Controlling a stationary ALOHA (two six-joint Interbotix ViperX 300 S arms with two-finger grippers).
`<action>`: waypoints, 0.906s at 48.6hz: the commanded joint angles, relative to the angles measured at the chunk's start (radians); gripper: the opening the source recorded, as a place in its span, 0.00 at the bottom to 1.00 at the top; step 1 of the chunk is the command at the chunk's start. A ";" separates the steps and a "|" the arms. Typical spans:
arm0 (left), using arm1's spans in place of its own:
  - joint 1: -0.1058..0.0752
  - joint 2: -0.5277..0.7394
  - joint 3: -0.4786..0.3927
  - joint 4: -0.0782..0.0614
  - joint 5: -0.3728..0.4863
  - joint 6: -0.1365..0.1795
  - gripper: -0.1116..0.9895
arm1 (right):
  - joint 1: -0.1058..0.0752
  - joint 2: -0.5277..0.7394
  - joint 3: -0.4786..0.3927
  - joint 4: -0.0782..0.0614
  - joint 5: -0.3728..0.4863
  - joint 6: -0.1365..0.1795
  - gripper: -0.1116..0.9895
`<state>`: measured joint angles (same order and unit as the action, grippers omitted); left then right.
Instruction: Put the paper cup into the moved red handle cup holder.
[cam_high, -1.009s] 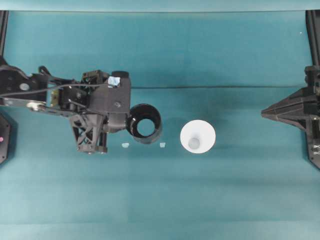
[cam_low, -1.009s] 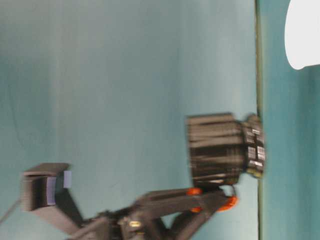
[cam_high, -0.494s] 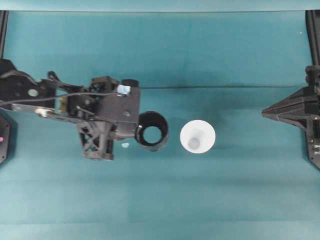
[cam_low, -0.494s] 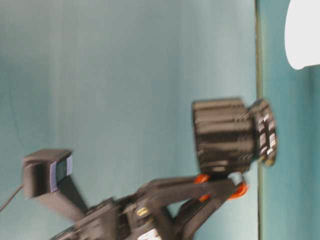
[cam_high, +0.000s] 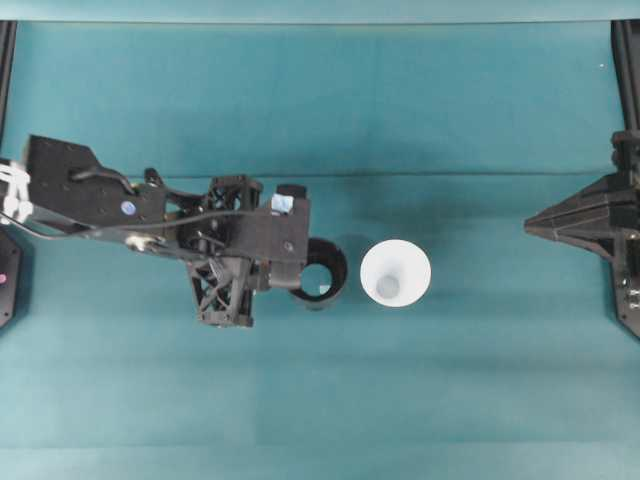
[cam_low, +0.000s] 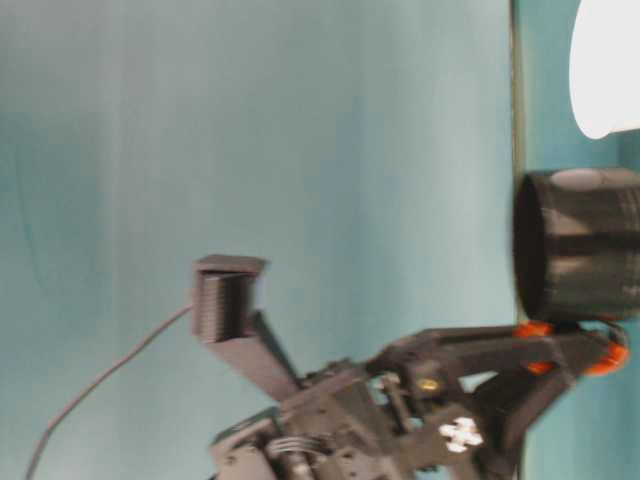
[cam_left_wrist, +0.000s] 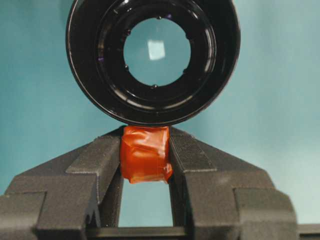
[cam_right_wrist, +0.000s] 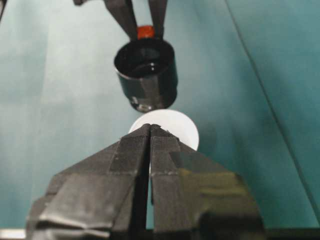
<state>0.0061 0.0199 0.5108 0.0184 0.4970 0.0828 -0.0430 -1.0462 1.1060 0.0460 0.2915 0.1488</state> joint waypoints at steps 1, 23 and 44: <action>-0.005 0.002 -0.006 0.002 -0.012 0.000 0.35 | -0.002 0.003 -0.009 0.003 -0.006 0.009 0.01; 0.002 0.067 -0.011 0.002 -0.049 0.002 0.35 | -0.002 0.000 -0.008 0.003 -0.003 0.008 0.01; 0.008 0.078 -0.008 0.002 -0.080 0.002 0.35 | -0.003 -0.008 -0.003 0.002 -0.005 0.008 0.01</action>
<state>0.0092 0.1043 0.5123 0.0169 0.4249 0.0828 -0.0445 -1.0569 1.1106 0.0476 0.2915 0.1503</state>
